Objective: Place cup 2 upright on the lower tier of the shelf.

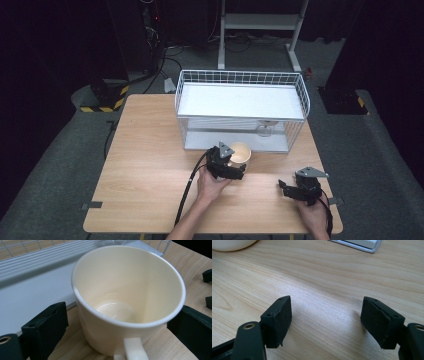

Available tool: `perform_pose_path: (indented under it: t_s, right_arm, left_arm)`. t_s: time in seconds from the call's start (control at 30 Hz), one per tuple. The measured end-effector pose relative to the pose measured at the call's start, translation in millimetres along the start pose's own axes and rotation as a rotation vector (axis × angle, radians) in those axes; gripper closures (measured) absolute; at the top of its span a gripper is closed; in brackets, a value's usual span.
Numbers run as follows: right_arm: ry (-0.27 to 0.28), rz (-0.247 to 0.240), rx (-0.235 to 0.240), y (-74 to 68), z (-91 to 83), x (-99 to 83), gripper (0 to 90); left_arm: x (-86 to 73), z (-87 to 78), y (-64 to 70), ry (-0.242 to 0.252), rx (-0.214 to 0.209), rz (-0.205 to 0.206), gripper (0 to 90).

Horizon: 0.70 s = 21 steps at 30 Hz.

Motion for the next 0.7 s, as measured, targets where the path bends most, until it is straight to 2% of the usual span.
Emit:
perform_pose_path:
  t_s: [0.1, 0.27, 0.3, 0.43, 0.6, 0.7]
  right_arm:
    - [-0.001, 0.001, 0.000, -0.1, -0.1, -0.1, 25.3]
    - [0.000, 0.000, 0.000, 0.0, 0.0, 0.0, 25.3]
    - [-0.001, 0.001, 0.000, -0.1, 0.0, -0.1, 25.3]
    - [0.000, 0.000, 0.000, 0.0, 0.0, 0.0, 25.3]
    - [0.000, 0.000, 0.000, 0.0, 0.0, 0.0, 25.3]
    - [0.000, 0.000, 0.000, 0.0, 0.0, 0.0, 25.3]
  left_arm:
    - [2.1, 2.6, 0.2, -0.015, 0.008, 0.009, 3.1]
    - [7.7, 6.3, 0.4, -0.009, 0.022, 0.026, 3.3]
    - [8.2, 7.6, 1.2, -0.008, 0.016, 0.013, 3.3]
    - [9.6, 10.6, 1.2, -0.004, 0.017, 0.020, 4.9]
    - [8.8, 14.1, 1.4, 0.007, 0.007, 0.001, 5.6]
    - [8.9, 15.1, 1.6, 0.011, 0.004, 0.006, 7.4]
Point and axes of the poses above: each handheld gripper's, and its own axes: z roughly forward along the jaws, x roughly out of its top, y roughly to its right, the point moved 7 cm from there along z, roughly forward along the jaws, and after that the axes turned 13 degrees about -x, right-handed, at the moved point
